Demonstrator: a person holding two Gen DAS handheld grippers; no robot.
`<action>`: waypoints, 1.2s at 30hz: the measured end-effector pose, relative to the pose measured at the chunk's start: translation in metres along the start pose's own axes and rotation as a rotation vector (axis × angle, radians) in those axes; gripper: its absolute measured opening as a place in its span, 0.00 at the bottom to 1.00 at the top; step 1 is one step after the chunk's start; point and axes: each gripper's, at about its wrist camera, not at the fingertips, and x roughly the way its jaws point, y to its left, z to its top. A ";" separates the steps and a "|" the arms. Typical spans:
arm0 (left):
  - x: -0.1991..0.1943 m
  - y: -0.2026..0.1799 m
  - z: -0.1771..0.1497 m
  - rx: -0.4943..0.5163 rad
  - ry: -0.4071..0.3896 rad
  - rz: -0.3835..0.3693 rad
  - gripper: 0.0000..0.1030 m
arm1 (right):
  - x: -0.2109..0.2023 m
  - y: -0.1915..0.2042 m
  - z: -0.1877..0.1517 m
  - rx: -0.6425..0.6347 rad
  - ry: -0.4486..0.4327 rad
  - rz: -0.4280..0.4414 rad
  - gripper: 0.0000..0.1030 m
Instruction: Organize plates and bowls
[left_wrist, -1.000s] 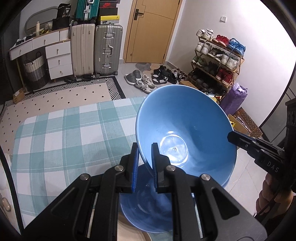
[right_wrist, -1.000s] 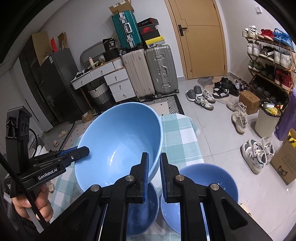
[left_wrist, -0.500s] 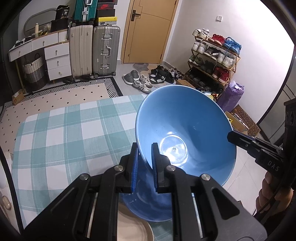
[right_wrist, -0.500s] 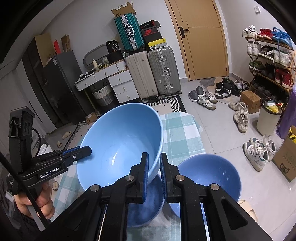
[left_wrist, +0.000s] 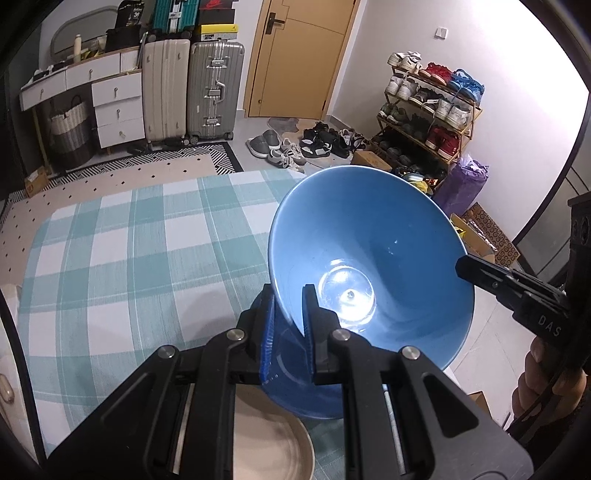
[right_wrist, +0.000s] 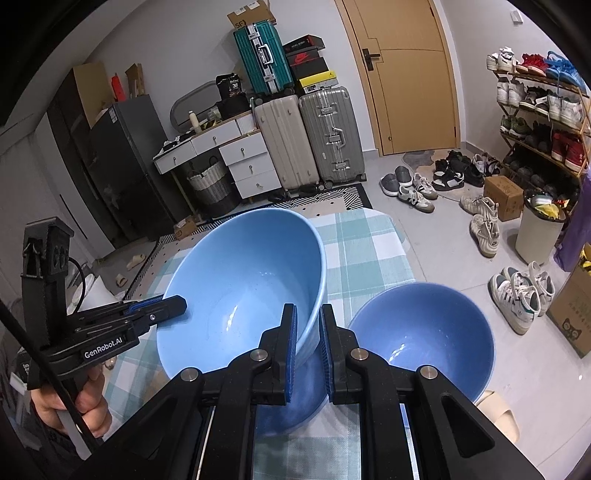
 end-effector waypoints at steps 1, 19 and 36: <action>0.004 0.002 -0.002 0.002 0.002 0.000 0.10 | 0.001 0.001 -0.002 0.000 0.001 -0.001 0.12; 0.040 0.030 -0.037 -0.003 0.041 0.022 0.10 | 0.030 0.005 -0.035 0.005 0.057 0.006 0.12; 0.069 0.036 -0.057 0.029 0.064 0.082 0.10 | 0.056 0.005 -0.055 -0.016 0.088 -0.033 0.12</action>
